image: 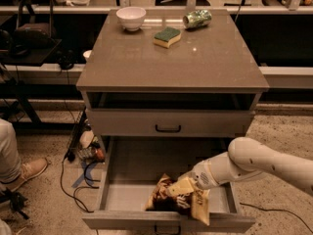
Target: Place brown chip bag into middle drawer
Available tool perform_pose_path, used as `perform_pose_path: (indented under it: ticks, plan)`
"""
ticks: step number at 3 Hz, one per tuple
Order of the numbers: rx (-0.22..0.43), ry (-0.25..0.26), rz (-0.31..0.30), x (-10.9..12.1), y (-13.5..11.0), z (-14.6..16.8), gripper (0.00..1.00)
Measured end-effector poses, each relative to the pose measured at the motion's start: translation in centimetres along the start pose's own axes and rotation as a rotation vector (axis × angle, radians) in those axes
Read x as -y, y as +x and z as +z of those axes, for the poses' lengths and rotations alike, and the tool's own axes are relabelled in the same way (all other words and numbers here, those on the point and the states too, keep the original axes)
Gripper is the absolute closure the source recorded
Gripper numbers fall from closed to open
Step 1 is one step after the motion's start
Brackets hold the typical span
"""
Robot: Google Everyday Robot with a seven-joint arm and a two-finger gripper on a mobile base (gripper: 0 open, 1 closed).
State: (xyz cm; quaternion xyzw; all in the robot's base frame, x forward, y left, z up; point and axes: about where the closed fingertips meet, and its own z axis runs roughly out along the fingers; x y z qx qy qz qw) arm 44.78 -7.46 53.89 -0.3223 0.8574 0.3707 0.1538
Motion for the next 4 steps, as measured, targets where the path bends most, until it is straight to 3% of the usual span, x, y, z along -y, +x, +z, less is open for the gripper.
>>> perform_pose_path:
  ticks: [1,2,4]
  plan:
    - [0.011,0.001,0.003,0.1,0.1,-0.3,0.00]
    - [0.021,0.022,-0.002,1.2,1.2,-2.4,0.00]
    - [0.017,0.159,-0.005,7.0,2.2,-11.3,0.00]
